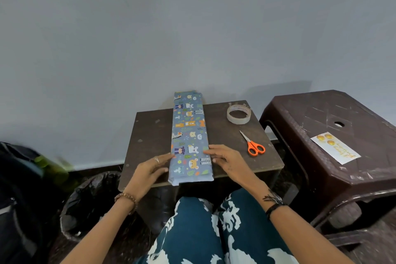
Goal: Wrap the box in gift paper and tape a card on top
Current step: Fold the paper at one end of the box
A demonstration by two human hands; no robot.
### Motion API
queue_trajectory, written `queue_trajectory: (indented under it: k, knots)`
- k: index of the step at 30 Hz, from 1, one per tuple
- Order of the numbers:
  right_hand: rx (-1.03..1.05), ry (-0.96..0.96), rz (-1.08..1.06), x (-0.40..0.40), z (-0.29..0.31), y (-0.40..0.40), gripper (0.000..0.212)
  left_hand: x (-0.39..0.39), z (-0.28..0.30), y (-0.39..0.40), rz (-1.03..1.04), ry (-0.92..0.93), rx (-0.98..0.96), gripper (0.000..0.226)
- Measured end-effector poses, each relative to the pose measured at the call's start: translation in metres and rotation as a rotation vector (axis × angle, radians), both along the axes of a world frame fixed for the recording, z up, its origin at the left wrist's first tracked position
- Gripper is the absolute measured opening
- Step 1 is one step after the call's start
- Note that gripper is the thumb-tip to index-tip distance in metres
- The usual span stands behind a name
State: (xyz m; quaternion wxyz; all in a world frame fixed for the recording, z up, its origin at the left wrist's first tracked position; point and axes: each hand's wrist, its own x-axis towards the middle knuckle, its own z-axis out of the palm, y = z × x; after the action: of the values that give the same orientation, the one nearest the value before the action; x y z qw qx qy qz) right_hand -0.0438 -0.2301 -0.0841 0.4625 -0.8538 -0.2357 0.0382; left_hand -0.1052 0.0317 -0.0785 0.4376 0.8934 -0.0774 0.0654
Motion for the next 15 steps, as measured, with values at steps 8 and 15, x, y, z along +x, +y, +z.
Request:
queue_trajectory:
  k: [8,15]
  knots:
    - [0.017,0.018,-0.001,0.001,-0.002,0.000,0.039,0.001,-0.017,-0.011,0.078,-0.042,-0.153,0.067]
    - [0.058,0.021,0.016,0.005,-0.009,-0.002,0.042,0.016,-0.023,-0.016,0.077,-0.228,0.096,0.026]
